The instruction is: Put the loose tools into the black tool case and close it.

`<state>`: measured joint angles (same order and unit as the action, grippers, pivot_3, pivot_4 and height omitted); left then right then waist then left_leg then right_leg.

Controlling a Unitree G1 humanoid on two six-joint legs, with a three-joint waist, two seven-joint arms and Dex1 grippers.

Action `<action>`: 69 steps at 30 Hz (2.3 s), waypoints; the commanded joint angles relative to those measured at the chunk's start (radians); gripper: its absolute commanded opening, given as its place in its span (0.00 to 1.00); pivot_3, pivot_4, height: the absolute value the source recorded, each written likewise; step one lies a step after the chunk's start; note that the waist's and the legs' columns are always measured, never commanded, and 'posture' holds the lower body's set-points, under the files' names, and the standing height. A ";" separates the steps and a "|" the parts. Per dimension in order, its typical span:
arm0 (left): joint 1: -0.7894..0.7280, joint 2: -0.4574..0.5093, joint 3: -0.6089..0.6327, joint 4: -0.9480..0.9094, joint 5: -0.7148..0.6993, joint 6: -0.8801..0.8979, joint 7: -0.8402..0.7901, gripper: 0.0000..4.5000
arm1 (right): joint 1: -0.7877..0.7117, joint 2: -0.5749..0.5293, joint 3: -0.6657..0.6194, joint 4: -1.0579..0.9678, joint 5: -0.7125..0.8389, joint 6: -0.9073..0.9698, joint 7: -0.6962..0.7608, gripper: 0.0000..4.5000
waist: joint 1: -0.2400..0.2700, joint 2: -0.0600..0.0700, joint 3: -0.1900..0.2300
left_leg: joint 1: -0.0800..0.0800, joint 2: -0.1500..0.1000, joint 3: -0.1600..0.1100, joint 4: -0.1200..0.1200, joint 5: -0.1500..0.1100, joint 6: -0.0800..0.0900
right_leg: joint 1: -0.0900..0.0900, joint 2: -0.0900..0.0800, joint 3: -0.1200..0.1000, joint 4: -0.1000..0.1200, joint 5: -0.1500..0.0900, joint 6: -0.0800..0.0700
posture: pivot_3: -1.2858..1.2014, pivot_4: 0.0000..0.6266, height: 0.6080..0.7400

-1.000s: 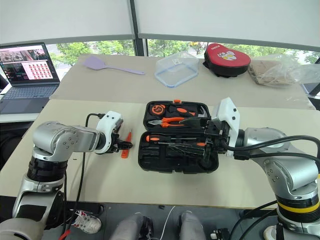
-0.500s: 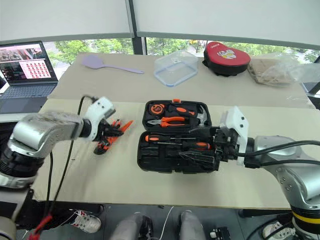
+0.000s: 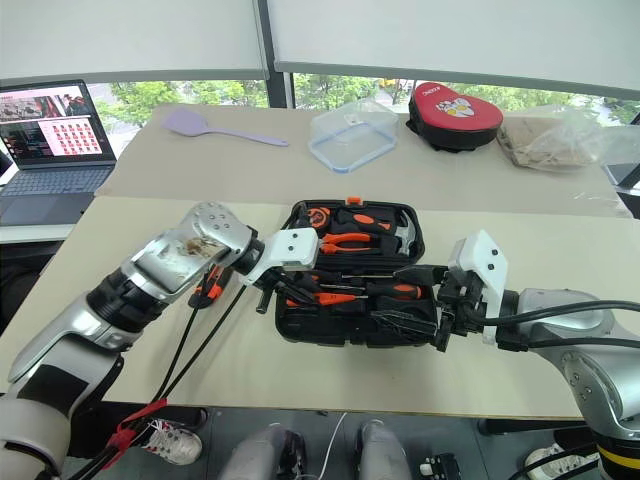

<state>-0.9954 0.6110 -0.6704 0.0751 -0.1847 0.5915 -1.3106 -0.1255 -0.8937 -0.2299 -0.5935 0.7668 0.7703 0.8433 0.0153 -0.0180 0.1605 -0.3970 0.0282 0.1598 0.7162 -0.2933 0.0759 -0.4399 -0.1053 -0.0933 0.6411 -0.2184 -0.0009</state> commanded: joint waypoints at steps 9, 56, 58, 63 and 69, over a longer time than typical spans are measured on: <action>-0.083 -0.140 -0.052 0.210 0.214 -0.025 -0.009 0.10 | 0.030 0.036 -0.060 -0.059 0.016 -0.024 -0.070 1.00 | 0.004 0.000 0.000 | -0.002 0.000 -0.003 0.005 -0.002 0.004 | 0.001 -0.001 -0.001 0.000 0.000 0.002 | 0.52 0.24 0.93; -0.084 -0.188 0.095 0.180 0.216 0.045 -0.072 0.69 | 0.051 0.083 -0.051 -0.057 0.013 -0.050 -0.128 1.00 | 0.006 0.000 0.000 | -0.008 0.001 -0.008 0.014 -0.004 0.007 | 0.001 -0.002 -0.003 0.004 0.001 0.003 | 0.52 0.24 0.93; -0.066 -0.167 0.183 0.131 0.145 0.070 -0.081 0.83 | 0.054 0.081 -0.054 -0.055 0.016 -0.048 -0.127 1.00 | 0.001 0.000 0.000 | -0.009 0.001 -0.009 0.015 -0.004 0.007 | -0.001 -0.002 -0.002 0.004 0.001 0.003 | 0.52 0.24 0.93; 0.052 -0.095 0.293 0.054 0.039 0.051 -0.108 0.82 | 0.065 0.068 -0.059 -0.040 0.013 -0.046 -0.111 1.00 | -0.005 0.001 -0.001 | -0.008 0.001 -0.009 0.014 -0.004 0.007 | -0.001 -0.002 -0.003 0.004 0.001 0.004 | 0.52 0.24 0.93; 0.140 -0.187 0.326 0.136 0.051 -0.149 0.006 0.35 | 0.030 0.066 -0.041 -0.008 0.008 -0.044 -0.103 1.00 | 0.010 0.000 0.000 | -0.008 0.000 -0.009 0.016 -0.004 0.007 | 0.001 -0.003 -0.004 0.004 0.001 0.004 | 0.52 0.24 0.93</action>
<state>-0.8407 0.4528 -0.3715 0.2023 -0.1246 0.5183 -1.3476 -0.0749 -0.8167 -0.2537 -0.5949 0.7684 0.7399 0.7351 0.0253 -0.0179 0.1602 -0.4059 0.0279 0.1508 0.7329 -0.2973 0.0836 -0.4387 -0.1079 -0.0974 0.6445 -0.2170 0.0038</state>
